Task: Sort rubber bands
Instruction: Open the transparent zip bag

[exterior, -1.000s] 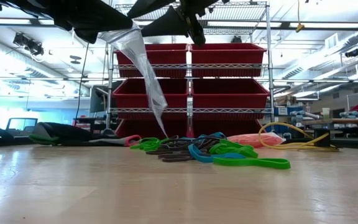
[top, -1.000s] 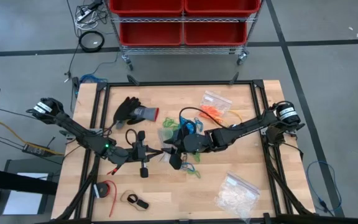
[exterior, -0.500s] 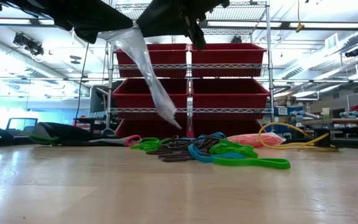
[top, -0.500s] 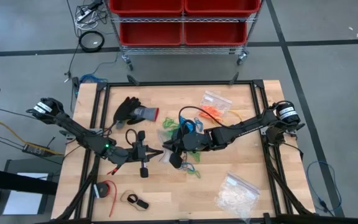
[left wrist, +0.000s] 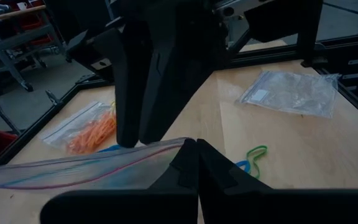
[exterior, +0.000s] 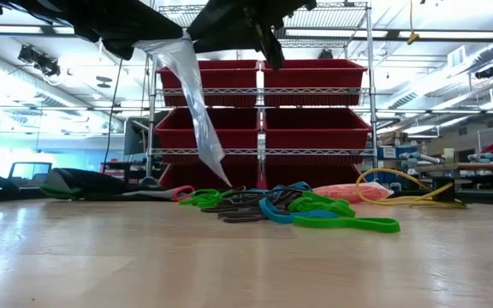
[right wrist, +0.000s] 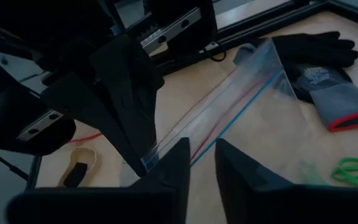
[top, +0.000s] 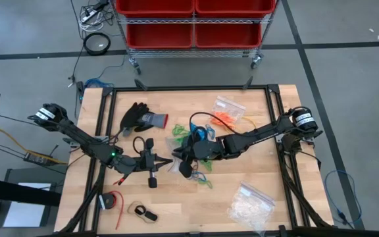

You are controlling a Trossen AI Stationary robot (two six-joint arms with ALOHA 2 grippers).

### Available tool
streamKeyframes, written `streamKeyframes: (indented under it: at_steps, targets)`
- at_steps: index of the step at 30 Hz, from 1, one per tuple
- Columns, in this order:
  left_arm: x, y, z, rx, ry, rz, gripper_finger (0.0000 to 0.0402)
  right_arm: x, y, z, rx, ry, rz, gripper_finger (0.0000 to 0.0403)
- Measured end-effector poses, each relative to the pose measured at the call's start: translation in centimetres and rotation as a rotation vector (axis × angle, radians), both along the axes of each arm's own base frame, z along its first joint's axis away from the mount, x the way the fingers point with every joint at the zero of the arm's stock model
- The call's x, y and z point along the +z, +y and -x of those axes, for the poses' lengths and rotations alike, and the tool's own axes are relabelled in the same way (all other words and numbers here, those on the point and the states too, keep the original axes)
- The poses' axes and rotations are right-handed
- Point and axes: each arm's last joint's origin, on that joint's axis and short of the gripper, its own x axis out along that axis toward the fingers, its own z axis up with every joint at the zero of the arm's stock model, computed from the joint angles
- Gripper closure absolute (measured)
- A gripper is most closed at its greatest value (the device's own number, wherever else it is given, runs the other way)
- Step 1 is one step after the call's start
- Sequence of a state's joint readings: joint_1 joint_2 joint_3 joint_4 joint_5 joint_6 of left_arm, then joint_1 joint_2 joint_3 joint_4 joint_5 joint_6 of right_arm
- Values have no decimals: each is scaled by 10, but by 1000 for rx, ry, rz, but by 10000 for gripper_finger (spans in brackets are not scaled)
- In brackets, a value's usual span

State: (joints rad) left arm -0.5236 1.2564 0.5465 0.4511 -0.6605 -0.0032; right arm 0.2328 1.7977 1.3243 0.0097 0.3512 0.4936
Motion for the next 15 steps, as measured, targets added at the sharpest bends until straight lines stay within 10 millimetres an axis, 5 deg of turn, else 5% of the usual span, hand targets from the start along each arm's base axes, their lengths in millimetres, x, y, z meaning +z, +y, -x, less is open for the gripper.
streamKeyframes:
  at_steps: [15]
  targets:
    - [0, 0, 0, -10, 2, 2, 401, 0, -10, -3, -29, -15, -103, 179]
